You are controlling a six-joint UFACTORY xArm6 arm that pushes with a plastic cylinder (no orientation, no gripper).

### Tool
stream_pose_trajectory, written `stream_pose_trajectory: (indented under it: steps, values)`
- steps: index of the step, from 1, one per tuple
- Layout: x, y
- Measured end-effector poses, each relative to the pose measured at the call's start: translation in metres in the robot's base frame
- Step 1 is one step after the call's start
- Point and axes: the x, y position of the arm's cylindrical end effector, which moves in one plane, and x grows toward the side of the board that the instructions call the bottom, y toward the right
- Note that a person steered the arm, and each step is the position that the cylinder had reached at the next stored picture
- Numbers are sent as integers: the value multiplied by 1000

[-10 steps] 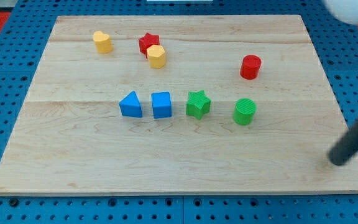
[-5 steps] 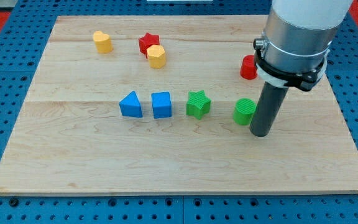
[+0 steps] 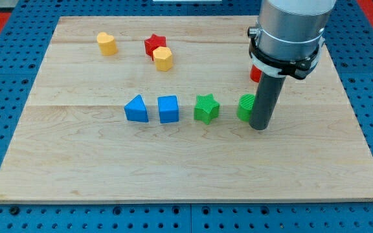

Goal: Push the green circle closer to the green star

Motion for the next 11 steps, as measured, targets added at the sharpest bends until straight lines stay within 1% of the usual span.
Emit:
stream_pose_trajectory:
  steps: [1,2,3,5,11]
  values:
    - [15,4]
    - [8,23]
    - [-16,23]
    - [-35,24]
    - [-36,14]
